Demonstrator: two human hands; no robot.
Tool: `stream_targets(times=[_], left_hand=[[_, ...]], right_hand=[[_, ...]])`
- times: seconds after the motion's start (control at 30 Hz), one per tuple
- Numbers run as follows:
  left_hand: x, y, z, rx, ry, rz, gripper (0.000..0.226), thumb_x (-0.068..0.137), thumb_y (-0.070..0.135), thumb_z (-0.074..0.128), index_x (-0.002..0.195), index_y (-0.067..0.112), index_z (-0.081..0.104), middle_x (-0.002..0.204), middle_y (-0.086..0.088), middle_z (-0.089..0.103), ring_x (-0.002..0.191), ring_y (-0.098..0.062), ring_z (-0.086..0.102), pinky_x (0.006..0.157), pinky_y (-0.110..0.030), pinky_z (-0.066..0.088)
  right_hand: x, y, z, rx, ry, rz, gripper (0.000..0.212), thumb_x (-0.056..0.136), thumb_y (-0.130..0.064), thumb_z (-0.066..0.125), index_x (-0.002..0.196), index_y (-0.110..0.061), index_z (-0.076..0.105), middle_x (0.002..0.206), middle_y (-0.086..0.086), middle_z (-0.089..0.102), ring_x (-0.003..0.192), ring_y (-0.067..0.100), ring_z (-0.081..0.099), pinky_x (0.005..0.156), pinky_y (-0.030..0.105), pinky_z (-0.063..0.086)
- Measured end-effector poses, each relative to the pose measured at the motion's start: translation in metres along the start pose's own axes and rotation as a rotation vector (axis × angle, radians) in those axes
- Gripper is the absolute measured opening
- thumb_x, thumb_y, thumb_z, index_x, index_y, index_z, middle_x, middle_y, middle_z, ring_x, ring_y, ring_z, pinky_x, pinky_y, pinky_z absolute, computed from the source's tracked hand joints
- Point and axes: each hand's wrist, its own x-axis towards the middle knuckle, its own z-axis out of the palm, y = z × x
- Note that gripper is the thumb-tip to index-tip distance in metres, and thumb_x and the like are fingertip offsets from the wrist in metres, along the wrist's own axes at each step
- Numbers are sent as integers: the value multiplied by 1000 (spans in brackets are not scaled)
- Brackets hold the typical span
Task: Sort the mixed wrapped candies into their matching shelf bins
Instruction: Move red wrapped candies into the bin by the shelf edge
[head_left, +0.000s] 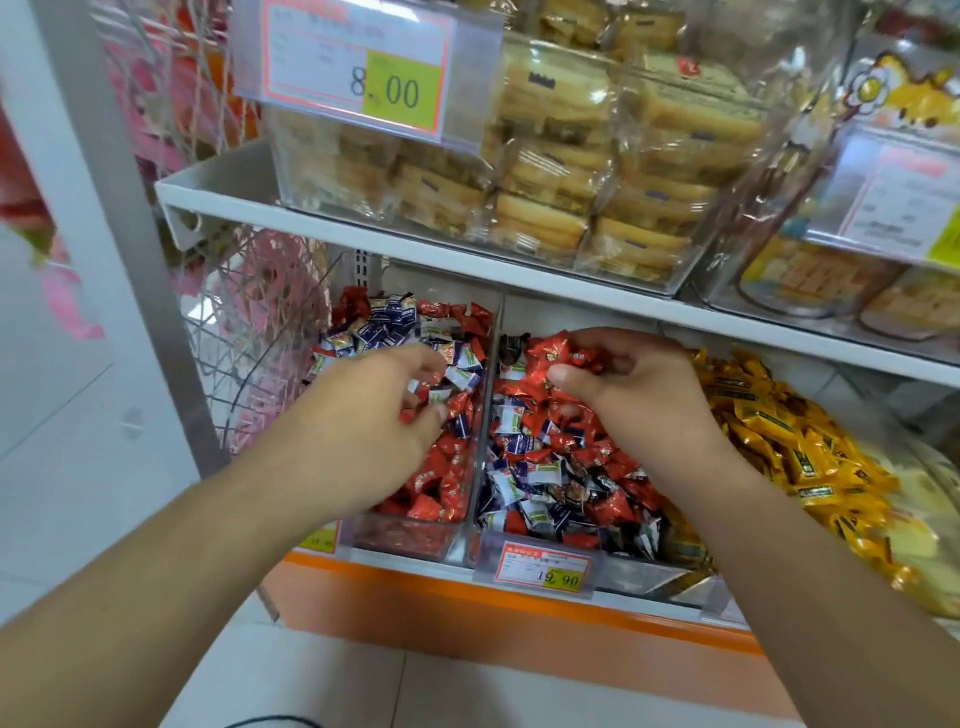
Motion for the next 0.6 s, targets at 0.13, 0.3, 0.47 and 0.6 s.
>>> stream_targets(times=[0.13, 0.3, 0.47, 0.6], left_hand=[[1, -15, -20, -77, 208, -102, 24, 94, 22, 62, 115, 34, 63, 102, 18, 69, 78, -1, 65, 65, -17, 48], [2, -29, -29, -119, 304, -158, 30, 89, 7, 57, 105, 31, 67, 100, 17, 69, 92, 0, 62, 69, -2, 37], [-2, -25, -23, -89, 214, -115, 30, 92, 15, 57, 109, 38, 67, 92, 13, 71, 63, -5, 65, 50, -8, 43], [-1, -11, -8, -56, 72, -40, 34, 98, 25, 59, 126, 42, 61, 105, 11, 71, 52, -9, 62, 42, -13, 39]], right_hand=[[-5, -24, 35, -5, -117, -103, 24, 90, -16, 81, 106, -34, 79, 100, -9, 78, 85, 14, 77, 76, 27, 63], [-12, -33, 68, -120, -433, -192, 43, 100, -38, 68, 140, -51, 59, 144, -27, 57, 129, -5, 56, 115, 35, 45], [-9, -25, 48, -73, -312, -148, 27, 107, -38, 55, 128, -49, 68, 132, -26, 66, 119, -9, 61, 105, 24, 46], [2, 1, 13, -82, -77, -100, 30, 107, -18, 54, 105, -40, 74, 110, -18, 76, 107, 16, 71, 100, 49, 56]])
